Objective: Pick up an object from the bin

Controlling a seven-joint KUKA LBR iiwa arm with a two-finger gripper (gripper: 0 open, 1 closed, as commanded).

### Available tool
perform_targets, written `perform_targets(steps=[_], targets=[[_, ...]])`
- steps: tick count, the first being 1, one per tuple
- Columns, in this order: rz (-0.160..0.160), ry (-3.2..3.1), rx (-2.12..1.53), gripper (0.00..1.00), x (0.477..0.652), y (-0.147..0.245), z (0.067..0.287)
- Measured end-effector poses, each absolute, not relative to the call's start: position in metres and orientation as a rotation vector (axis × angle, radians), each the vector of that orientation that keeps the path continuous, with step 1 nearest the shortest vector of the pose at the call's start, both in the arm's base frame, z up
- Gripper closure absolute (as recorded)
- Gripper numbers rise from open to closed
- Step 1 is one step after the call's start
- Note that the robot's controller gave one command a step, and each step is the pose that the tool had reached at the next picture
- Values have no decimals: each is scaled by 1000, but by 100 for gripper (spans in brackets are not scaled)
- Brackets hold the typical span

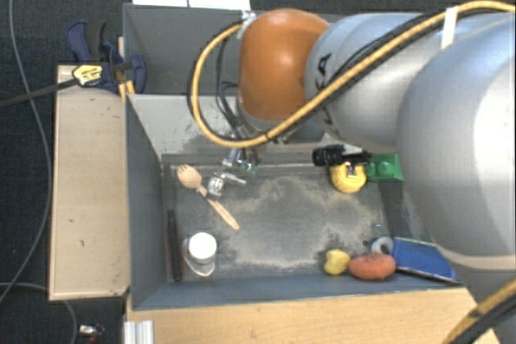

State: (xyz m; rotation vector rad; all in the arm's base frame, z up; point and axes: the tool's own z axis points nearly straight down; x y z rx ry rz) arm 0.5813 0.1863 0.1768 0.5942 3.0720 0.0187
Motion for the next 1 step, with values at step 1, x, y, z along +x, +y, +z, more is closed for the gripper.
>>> perform_targets(steps=[1], targets=[[19,3072,592,100,582,186,190]])
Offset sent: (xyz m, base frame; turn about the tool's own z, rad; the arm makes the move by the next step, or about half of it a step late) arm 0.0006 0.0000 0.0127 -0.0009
